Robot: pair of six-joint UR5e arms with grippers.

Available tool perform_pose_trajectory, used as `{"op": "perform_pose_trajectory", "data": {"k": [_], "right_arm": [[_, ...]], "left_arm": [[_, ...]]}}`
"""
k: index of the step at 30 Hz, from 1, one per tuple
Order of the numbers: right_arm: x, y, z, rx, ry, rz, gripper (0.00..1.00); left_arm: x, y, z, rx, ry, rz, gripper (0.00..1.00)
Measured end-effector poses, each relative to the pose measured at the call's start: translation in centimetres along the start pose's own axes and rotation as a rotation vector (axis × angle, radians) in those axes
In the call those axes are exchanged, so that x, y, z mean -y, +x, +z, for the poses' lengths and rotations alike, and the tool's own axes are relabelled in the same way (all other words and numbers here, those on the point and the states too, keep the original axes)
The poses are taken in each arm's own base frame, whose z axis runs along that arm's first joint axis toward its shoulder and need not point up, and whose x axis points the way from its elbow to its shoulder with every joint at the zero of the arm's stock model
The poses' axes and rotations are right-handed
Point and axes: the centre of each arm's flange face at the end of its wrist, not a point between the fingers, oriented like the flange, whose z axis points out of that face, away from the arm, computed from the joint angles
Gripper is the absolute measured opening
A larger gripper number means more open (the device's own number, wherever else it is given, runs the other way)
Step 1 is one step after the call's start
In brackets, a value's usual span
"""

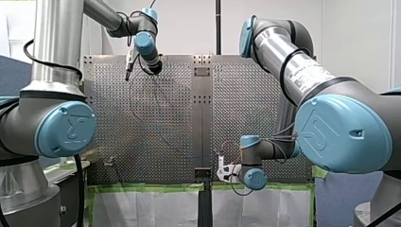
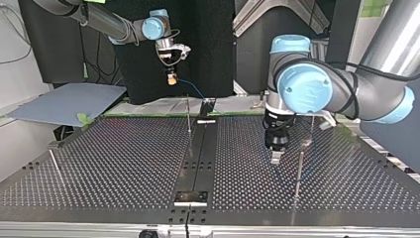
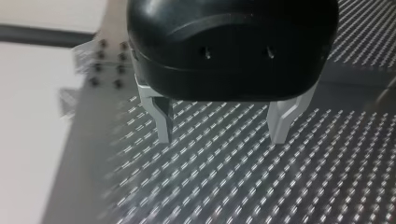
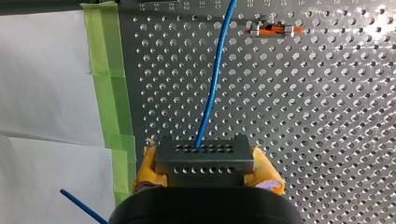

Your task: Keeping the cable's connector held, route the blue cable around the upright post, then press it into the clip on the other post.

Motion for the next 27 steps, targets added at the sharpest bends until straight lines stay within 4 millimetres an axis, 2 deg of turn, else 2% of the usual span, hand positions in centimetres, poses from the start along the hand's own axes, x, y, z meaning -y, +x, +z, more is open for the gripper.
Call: {"op": "perform_pose_trajectory", "data": {"k": [7, 10, 19, 27], "right_arm": [[0.0, 0.1, 0.1, -0.008, 0.001, 0.007, 0.0], [0.0, 0.1, 0.1, -0.008, 0.002, 0.007, 0.0], [0.0, 0.1, 0.1, -0.011, 0.002, 0.007, 0.0], [0.0, 0.1, 0.1, -0.013, 0.002, 0.007, 0.0]], "left_arm": [[3.4, 2.2, 1.0, -0.009, 0.023, 0.074, 1.0], [4.2, 3.1, 1.6, -0.009, 0.015, 0.1, 1.0], [3.9, 6.0, 5.0, -0.02, -0.075, 0.171, 1.0], [3.8, 6.1, 7.9, 0.015, -0.136, 0.21, 1.0]]}}
